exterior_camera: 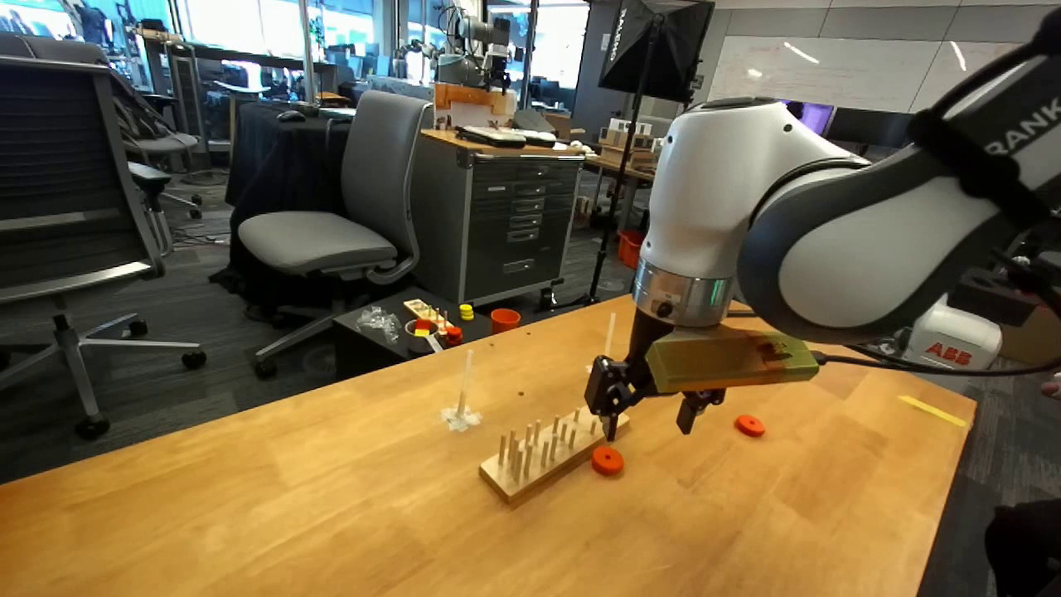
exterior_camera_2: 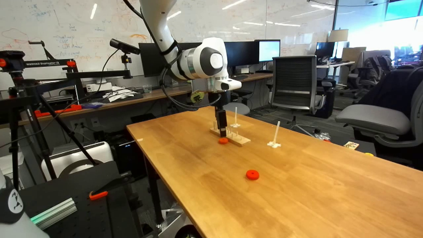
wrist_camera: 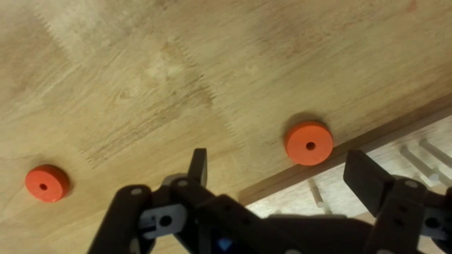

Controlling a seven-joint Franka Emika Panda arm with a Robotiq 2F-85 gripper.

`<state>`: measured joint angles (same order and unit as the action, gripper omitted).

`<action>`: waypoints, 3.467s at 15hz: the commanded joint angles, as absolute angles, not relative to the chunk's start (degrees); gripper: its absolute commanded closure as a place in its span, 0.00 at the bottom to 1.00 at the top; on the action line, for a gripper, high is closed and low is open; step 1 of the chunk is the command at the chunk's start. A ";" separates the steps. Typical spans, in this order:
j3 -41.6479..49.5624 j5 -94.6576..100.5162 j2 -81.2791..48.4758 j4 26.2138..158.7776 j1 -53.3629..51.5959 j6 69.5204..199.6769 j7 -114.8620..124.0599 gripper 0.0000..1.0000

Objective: Pick up the orange ring on the left and place it on the wooden board

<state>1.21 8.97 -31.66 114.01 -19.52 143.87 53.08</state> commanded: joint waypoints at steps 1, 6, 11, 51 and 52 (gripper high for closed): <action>-1.24 5.98 -32.57 110.35 -16.43 138.13 44.87 0.00; -1.87 7.53 -34.31 104.97 -15.46 129.43 29.27 0.00; -0.79 7.43 -34.37 104.93 -16.55 127.03 26.45 0.00; 0.78 3.18 -42.30 103.16 -19.05 143.01 36.09 0.00; 0.69 3.08 -42.42 103.19 -19.13 142.99 36.11 0.00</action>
